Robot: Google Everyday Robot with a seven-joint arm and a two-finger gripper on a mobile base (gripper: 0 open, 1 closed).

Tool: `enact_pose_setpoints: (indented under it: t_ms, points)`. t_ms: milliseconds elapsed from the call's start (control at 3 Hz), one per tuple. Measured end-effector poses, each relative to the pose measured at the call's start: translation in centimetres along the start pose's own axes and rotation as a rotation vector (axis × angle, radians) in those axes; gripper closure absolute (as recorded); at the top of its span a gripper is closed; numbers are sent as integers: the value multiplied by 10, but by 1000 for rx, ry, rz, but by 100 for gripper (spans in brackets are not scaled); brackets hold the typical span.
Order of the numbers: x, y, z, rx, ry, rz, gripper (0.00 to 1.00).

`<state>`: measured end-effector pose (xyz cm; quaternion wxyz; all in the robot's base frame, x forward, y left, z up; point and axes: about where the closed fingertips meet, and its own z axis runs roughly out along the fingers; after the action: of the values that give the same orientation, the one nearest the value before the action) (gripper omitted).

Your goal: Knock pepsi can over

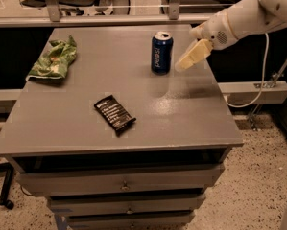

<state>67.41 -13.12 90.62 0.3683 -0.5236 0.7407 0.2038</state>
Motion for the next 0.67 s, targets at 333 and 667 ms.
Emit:
enact_pose_setpoints:
  t_ms: [333, 667]
  points:
    - [-11, 4, 37, -100, -119, 26, 0]
    - [-33, 26, 56, -205, -218, 22, 0]
